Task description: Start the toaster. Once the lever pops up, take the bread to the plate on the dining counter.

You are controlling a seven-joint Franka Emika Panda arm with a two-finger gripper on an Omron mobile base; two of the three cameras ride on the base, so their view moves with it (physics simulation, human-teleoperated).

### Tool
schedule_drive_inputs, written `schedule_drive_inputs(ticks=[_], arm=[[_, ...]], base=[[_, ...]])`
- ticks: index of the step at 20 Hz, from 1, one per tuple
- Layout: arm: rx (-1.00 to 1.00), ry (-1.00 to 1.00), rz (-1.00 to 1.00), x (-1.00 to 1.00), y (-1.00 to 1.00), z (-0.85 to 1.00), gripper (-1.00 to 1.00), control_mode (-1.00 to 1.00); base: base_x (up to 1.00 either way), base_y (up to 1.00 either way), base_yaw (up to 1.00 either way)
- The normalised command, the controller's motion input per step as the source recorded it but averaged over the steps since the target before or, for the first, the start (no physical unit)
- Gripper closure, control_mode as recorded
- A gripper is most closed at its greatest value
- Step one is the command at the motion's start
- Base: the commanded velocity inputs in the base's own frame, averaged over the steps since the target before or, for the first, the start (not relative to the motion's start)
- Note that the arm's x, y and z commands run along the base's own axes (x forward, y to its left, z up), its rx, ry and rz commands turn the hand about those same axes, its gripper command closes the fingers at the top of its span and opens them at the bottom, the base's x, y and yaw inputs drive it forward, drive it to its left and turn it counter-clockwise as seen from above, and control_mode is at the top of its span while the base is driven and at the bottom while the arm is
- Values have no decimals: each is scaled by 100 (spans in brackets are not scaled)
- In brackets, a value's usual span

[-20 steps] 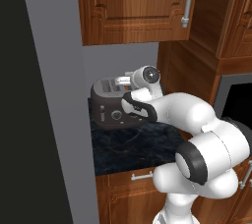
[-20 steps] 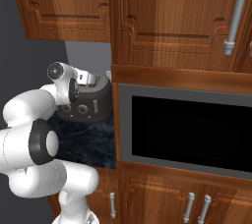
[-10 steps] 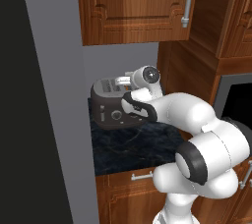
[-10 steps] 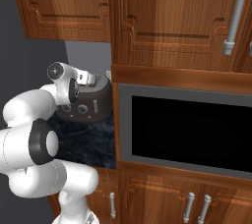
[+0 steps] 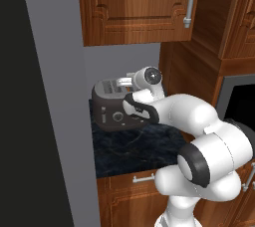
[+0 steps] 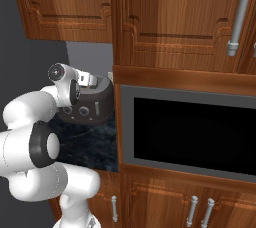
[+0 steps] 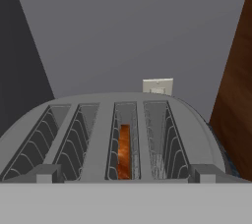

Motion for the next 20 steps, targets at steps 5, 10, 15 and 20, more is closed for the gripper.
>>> schedule_drive_inputs(ticks=[5,10,15,20], arm=[[0,0,0,0,0,0,-100,-100],[0,0,0,0,0,0,-100,-100],[0,0,0,0,0,0,-100,-100],[0,0,0,0,0,0,-100,-100]], base=[[0,0,0],[0,0,0],[0,0,0],[0,0,0]])
